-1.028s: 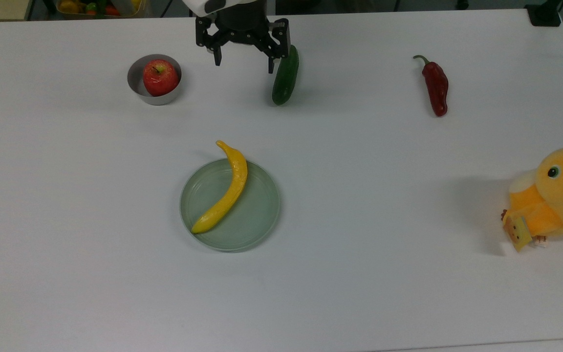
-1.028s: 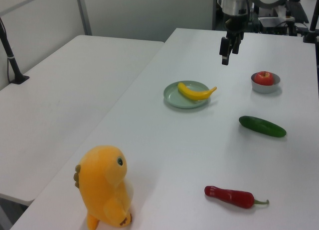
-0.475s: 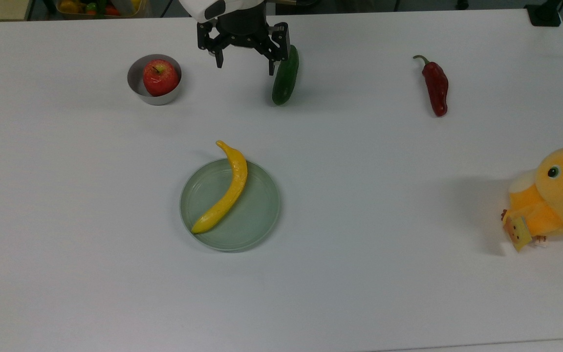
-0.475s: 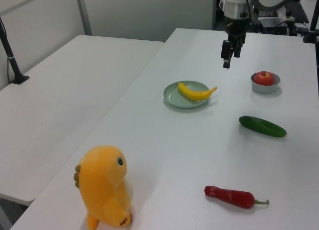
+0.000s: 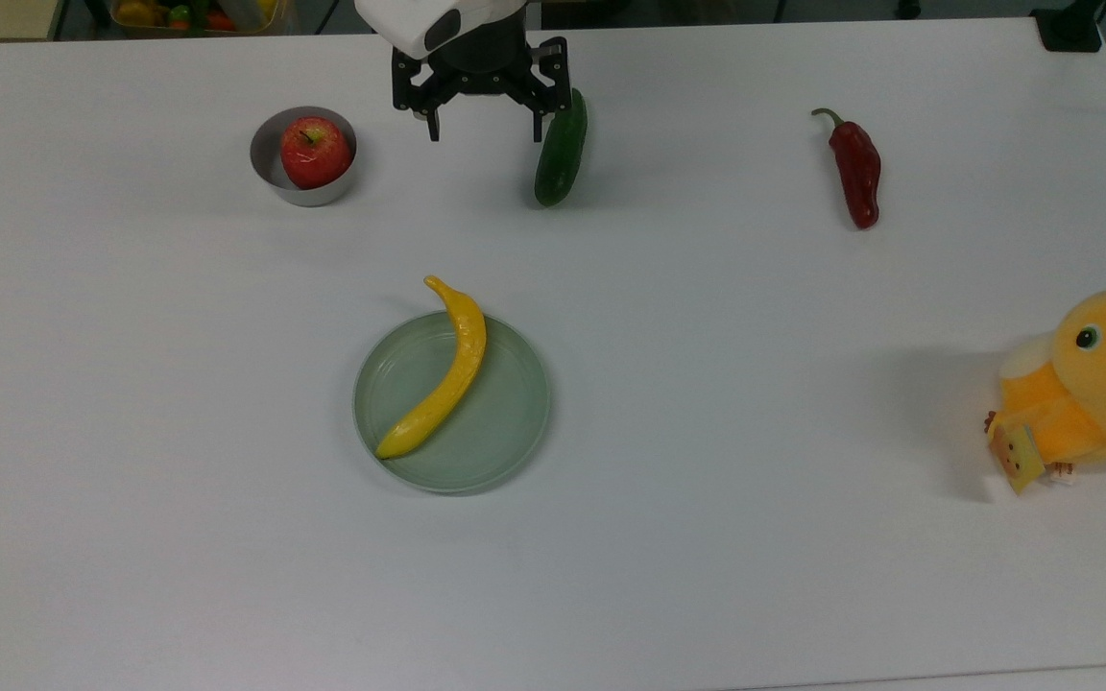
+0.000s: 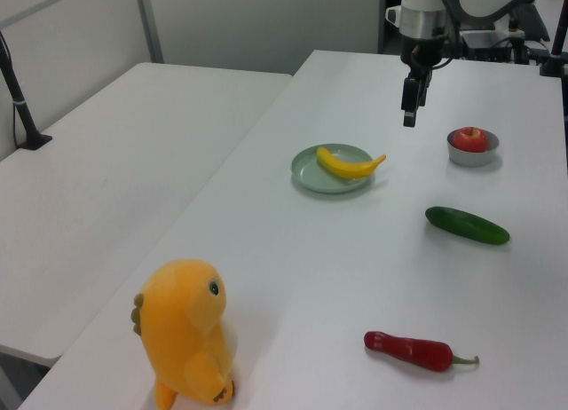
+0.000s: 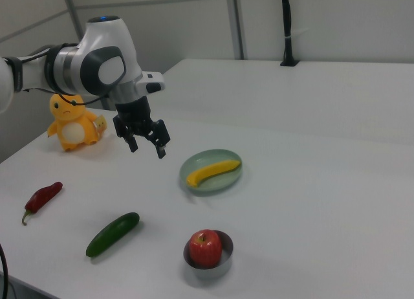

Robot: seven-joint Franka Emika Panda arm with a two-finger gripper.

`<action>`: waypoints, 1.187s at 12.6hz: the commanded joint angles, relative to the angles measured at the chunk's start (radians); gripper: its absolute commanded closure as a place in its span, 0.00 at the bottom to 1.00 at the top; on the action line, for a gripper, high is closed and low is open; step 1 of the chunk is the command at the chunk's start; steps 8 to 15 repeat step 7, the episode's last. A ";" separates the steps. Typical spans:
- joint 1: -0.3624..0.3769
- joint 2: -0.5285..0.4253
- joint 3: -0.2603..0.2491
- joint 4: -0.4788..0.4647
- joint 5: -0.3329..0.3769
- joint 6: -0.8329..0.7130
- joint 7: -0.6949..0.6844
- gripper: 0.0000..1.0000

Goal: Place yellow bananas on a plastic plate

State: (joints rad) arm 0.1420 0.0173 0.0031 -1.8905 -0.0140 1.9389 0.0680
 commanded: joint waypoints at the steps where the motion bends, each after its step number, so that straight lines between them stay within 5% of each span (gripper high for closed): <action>1: 0.004 -0.019 -0.008 -0.024 0.011 0.020 -0.025 0.00; 15: 0.005 -0.020 -0.008 -0.016 0.003 0.005 -0.021 0.00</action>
